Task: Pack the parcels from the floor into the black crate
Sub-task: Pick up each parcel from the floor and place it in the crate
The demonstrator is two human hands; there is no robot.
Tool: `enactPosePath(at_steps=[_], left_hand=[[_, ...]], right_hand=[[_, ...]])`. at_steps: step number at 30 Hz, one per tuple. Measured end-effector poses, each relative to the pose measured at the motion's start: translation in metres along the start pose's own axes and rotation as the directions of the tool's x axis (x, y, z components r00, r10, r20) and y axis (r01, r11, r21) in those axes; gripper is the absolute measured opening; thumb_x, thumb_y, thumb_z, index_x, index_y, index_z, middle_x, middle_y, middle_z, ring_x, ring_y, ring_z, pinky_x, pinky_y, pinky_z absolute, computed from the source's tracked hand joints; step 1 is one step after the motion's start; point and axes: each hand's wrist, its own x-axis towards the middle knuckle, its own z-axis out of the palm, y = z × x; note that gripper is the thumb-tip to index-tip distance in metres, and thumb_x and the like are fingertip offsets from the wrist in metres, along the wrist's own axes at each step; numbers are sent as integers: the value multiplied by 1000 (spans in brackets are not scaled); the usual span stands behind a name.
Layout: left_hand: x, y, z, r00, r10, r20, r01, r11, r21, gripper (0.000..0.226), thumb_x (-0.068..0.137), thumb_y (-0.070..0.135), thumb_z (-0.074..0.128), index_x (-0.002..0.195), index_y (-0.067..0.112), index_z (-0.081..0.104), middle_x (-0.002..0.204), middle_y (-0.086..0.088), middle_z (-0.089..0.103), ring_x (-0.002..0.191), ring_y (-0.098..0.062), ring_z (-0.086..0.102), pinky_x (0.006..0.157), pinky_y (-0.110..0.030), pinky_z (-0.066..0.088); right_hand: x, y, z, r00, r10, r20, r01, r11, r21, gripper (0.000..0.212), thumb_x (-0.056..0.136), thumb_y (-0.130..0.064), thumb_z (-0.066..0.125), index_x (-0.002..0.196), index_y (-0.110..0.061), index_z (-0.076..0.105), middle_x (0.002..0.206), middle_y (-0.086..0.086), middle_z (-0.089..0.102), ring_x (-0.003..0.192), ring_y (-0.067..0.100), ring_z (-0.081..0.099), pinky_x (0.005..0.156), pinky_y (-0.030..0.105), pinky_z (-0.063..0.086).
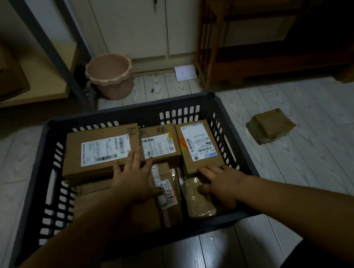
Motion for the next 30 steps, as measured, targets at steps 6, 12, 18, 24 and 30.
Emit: enactPosePath(at_steps=[6,12,18,24,30], left_hand=[[20,45,-45,997,63,-53,-70,987,-144,95,75,78,40,148,35,-3,158,-5,-12,143,-30,-15,110,-59,-5],[47,101,-75,981,175,-78,-190,938,-289,89,83,64,48,149,33,-2,158,-4,-13,144,-27,-13,113,-55,4],[59,136,-103,919,354,-171,-389,883,-262,83,85,62,46,149,35,-1,158,-5,-11,144,-29,-11,115,-53,4],[56,174,-133,864,462,-201,-500,838,-221,84,87,61,45,149,32,-4,158,-7,-14,144,-29,-13,115,-51,-1],[103,242,-128,892,437,-117,-452,866,-215,89,84,62,49,148,35,-7,158,-4,-15,143,-32,-13,114,-49,0]], right_hand=[[-15,36,-28,916,183,-357,-73,951,301,59,89,-45,55,141,-22,39,147,8,33,133,25,28,106,37,31],[-56,66,-11,768,478,-427,-211,817,536,62,92,-36,56,146,-17,32,153,12,23,140,24,20,111,32,22],[-107,84,5,733,658,-173,-451,660,600,66,93,-46,51,148,-20,27,149,9,28,135,25,28,109,33,30],[-135,100,0,680,733,-23,-581,558,593,68,90,-50,53,147,-23,27,148,10,32,131,27,35,103,36,33],[-119,153,45,623,782,-23,-556,464,690,68,88,-50,56,146,-24,29,145,12,35,130,30,37,102,38,33]])
